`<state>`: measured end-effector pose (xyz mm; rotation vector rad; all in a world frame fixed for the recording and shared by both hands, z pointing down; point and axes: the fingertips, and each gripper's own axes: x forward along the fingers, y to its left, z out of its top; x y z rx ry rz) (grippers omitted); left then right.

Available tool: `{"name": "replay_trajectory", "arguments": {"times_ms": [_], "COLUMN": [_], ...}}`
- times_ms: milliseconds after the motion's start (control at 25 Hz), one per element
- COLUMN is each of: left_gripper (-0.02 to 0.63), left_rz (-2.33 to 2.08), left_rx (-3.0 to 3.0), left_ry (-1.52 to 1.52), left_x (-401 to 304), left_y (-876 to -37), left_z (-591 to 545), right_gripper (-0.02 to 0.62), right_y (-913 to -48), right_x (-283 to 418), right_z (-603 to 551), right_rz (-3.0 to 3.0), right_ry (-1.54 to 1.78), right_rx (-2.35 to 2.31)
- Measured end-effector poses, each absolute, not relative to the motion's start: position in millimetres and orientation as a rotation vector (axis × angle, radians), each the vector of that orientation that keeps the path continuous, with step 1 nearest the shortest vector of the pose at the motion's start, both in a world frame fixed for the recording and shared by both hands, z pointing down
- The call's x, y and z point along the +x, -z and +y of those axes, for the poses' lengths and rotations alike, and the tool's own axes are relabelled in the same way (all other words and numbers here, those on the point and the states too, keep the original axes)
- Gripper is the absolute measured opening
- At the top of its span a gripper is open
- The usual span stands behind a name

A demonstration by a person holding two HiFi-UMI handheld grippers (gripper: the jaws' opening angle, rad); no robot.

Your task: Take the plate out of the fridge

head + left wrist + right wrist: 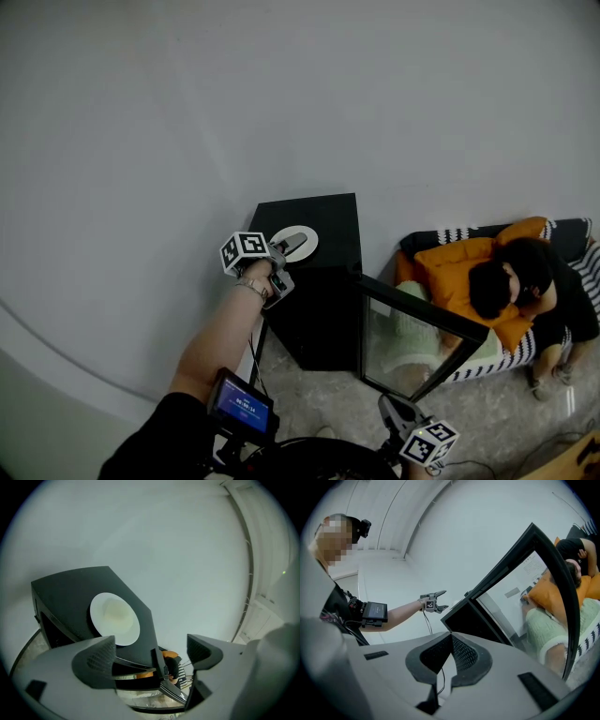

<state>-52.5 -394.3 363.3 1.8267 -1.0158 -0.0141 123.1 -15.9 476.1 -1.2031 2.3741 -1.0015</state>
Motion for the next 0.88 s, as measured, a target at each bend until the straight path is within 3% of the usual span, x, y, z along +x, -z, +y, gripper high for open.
{"name": "replay_trajectory", "arguments": {"times_ms": [80,160,200,560,880], "left_gripper": [0.362,0.078,0.005,0.005,0.005], "left_rz": [-1.013,-1.023,-1.017,-0.734,-0.743], "left_rx": [1.878,1.931,1.955,2.316,2.369], "left_ry": [0.050,0.087,0.107,0.202,0.059], "left_x": [-60.3,-69.8,-73.5,-73.4,-63.1], "left_y": [-354.8,-346.5,-342.3,-314.8,-387.1], "left_z": [-386.1,-375.3,-368.3,-226.5,-60.0], "right_gripper": [-0.003,-0.003,-0.003,-0.003,-0.003], "right_y": [-474.6,-473.4,-473.2,-468.5,-481.8], "right_x": [117.8,114.5,113.0,101.9,85.4], "right_z": [-15.8,-13.0,-10.9,6.4,34.5], "right_rz": [2.391,2.412,2.424,2.628,2.749], "right_ry": [1.002,1.009,1.013,0.997,1.091], "right_rx": [-1.186,-1.165,-1.152,-0.968,-0.722]}}
